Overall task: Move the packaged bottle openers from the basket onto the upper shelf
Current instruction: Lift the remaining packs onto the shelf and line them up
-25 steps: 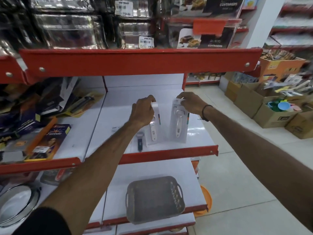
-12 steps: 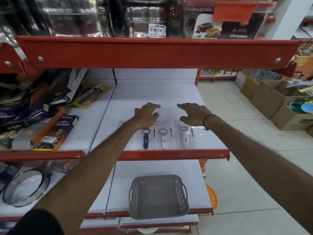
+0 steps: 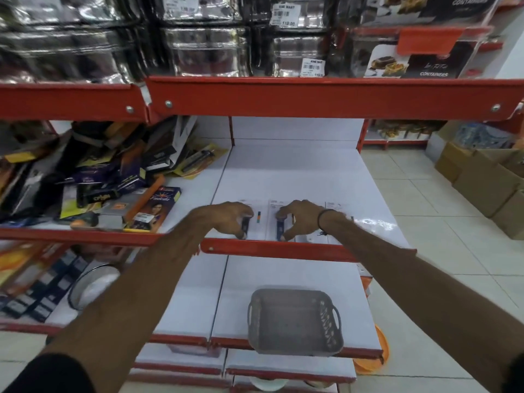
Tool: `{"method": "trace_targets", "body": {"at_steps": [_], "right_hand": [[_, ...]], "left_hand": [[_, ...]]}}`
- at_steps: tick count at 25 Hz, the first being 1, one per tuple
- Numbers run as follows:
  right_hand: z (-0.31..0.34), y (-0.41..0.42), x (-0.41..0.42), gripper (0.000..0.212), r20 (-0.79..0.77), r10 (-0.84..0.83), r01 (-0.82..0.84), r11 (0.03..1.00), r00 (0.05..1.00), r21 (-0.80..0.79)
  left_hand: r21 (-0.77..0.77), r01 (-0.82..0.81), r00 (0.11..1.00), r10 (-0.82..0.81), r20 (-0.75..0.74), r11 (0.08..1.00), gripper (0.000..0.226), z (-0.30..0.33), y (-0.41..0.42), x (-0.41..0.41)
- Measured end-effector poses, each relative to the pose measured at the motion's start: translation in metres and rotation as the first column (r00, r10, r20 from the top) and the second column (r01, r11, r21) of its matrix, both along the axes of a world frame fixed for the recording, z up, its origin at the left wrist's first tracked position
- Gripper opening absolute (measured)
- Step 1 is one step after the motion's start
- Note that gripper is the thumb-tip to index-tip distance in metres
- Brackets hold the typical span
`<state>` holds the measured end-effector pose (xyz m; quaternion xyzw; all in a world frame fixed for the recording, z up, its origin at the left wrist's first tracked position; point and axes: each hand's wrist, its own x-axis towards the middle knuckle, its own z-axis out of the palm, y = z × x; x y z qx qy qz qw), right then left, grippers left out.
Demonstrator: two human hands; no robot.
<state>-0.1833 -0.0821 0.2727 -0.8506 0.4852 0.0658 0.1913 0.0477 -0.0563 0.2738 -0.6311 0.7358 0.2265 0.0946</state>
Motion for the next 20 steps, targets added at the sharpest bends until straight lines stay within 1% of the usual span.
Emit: {"method": "trace_targets", "body": {"at_steps": [3, 7, 12, 14, 16, 17, 20], "right_hand": [[-0.006, 0.003, -0.001, 0.072, 0.061, -0.034, 0.033, 0.999, 0.998, 0.027], [-0.006, 0.006, 0.008, 0.07, 0.127, -0.05, 0.046, 0.998, 0.991, 0.035], [-0.003, 0.003, 0.015, 0.069, 0.12, -0.048, 0.043, 0.998, 0.992, 0.044], [-0.002, 0.0, 0.014, 0.072, 0.099, -0.043, 0.039, 0.998, 0.994, 0.048], [0.003, -0.001, 0.014, 0.082, 0.068, -0.038, 0.034, 0.998, 0.997, 0.053], [0.007, -0.003, 0.011, 0.086, 0.066, -0.046, 0.043, 0.998, 0.997, 0.049], [0.02, -0.012, -0.011, 0.089, 0.065, -0.095, 0.094, 0.995, 0.993, 0.019]], "left_hand": [[-0.027, -0.002, 0.998, 0.0, -0.06, 1.0, 0.08, -0.004, 0.005, 0.003], [-0.034, 0.023, 0.999, -0.024, -0.04, 0.999, 0.078, -0.003, 0.006, 0.002], [-0.038, -0.002, 0.999, 0.0, -0.041, 0.999, 0.078, -0.003, 0.004, 0.003], [-0.014, 0.003, 1.0, -0.003, -0.022, 1.0, 0.079, -0.001, 0.001, 0.002], [-0.001, 0.019, 1.0, -0.019, 0.005, 1.0, 0.078, 0.002, -0.004, 0.0], [-0.016, 0.021, 1.0, -0.021, -0.007, 1.0, 0.077, 0.004, -0.006, -0.003], [-0.093, -0.003, 0.992, -0.009, -0.123, 0.996, 0.075, 0.007, -0.01, -0.015]]}}
